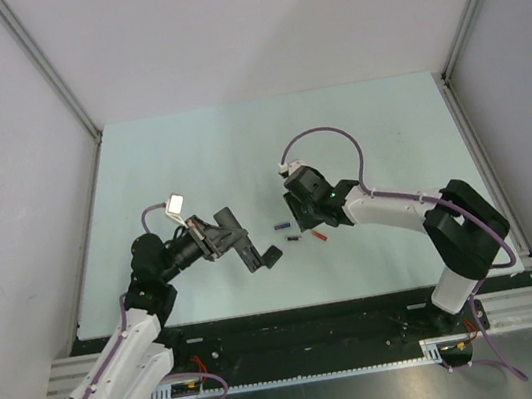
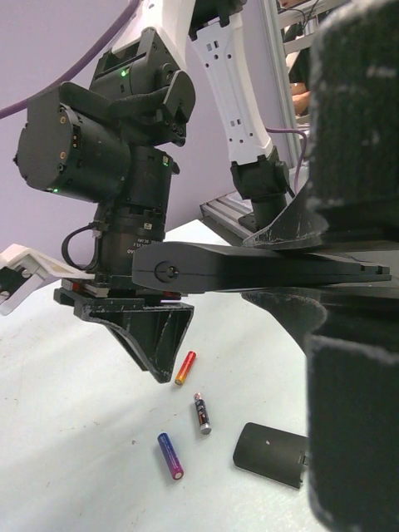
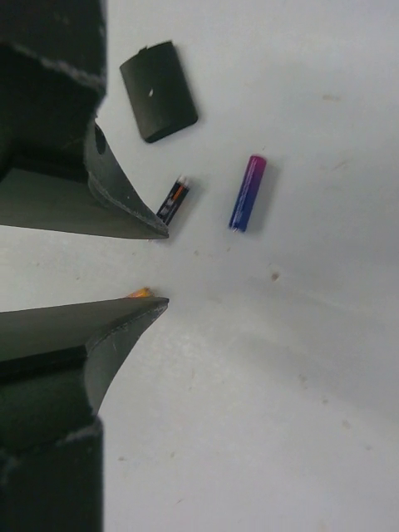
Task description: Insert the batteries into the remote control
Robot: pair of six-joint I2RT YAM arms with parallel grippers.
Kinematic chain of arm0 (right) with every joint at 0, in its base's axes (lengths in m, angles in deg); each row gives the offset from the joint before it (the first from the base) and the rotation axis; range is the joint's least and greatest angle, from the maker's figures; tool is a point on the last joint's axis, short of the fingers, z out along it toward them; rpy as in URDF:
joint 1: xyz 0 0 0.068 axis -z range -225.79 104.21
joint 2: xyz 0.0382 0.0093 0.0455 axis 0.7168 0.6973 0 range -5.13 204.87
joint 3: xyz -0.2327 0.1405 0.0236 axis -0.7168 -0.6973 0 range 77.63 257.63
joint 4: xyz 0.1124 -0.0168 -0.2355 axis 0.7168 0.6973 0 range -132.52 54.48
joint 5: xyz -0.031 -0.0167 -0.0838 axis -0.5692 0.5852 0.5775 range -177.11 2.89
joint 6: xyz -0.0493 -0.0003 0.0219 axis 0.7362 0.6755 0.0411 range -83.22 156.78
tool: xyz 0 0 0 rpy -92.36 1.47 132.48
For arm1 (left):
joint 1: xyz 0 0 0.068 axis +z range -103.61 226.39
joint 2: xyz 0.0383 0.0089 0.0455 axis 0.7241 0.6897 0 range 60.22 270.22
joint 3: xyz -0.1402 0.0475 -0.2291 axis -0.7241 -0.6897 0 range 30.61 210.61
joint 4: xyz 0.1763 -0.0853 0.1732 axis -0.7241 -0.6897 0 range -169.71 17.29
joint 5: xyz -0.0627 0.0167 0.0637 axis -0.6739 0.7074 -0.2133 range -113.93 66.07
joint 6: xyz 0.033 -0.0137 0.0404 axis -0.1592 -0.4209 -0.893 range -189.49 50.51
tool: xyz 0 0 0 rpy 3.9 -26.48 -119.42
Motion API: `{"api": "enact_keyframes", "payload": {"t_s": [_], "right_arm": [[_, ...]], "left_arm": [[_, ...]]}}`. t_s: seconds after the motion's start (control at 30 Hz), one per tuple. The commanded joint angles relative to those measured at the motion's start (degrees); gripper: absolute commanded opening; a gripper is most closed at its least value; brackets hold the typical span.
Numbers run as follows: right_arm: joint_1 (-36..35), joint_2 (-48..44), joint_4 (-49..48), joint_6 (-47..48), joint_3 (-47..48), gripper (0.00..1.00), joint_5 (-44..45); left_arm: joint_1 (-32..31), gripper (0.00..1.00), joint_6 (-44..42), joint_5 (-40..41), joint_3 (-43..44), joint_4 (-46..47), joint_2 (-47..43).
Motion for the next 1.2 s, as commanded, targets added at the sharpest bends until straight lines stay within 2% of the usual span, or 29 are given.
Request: {"api": "enact_keyframes", "payload": {"t_s": [0.0, 0.27, 0.73, 0.97, 1.17], "right_arm": [[0.3, -6.2, 1.3, -1.2, -4.1, 0.4, 3.4], [0.4, -6.1, 1.8, -0.3, -7.0, 0.41, 3.7], [1.4, -1.4, -0.4, 3.6, -6.7, 0.34, 0.2], [0.9, 0.9, 0.3, 5.6, -5.7, 0.34, 0.7], [0.9, 3.0, 1.5, 7.4, -4.5, 0.26, 1.3]], "left_arm": [[0.2, 0.0, 0.3, -0.5, 0.1, 2.2, 0.1], [0.2, 0.0, 0.2, -0.6, -0.3, 2.2, 0.0], [0.2, 0.0, 0.3, -1.0, -0.7, 2.2, -0.3], [0.2, 0.0, 0.1, -2.2, -0.7, 2.2, -0.5], [0.2, 0.0, 0.5, -2.8, -0.9, 2.2, -1.1]]}}
